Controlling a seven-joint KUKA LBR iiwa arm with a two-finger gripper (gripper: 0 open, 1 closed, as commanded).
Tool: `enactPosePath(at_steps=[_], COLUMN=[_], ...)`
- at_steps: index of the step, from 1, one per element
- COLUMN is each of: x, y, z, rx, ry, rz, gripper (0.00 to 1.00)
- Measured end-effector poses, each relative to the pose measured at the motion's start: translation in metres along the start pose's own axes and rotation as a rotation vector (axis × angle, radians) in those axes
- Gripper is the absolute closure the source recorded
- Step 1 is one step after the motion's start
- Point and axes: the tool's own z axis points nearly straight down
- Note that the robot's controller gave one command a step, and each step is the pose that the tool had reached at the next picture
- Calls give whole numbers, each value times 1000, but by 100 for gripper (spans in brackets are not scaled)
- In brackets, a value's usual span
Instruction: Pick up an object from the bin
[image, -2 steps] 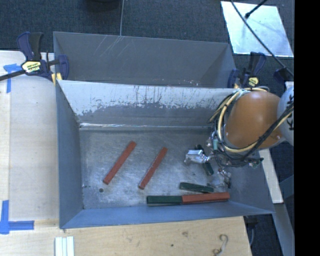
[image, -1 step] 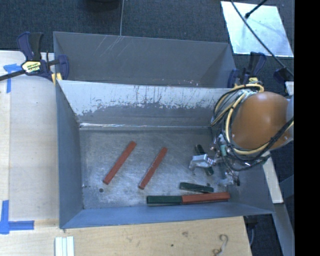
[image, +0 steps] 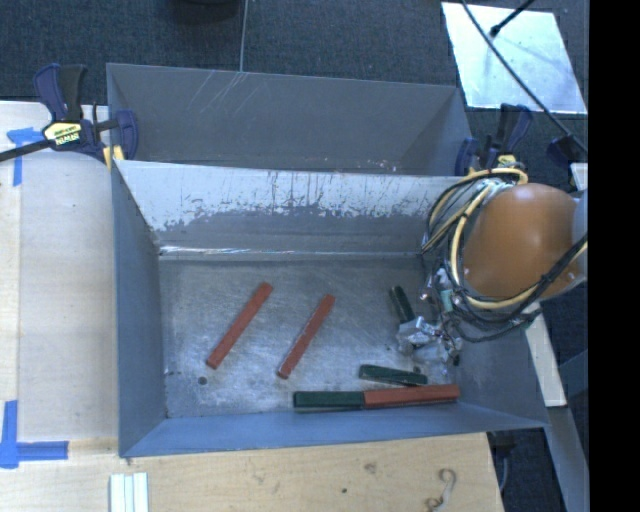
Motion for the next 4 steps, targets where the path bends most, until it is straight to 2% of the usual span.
enactPosePath(at_steps=[1,2,3,4], x=[0,-12,-26,-77], y=[0,-24,-50,-52], z=[0,4,4,4], rx=[0,0,-8,-3], ry=[0,1,-7,-2], rz=[1,-21,-338,-642], gripper=[0,0,0,0])
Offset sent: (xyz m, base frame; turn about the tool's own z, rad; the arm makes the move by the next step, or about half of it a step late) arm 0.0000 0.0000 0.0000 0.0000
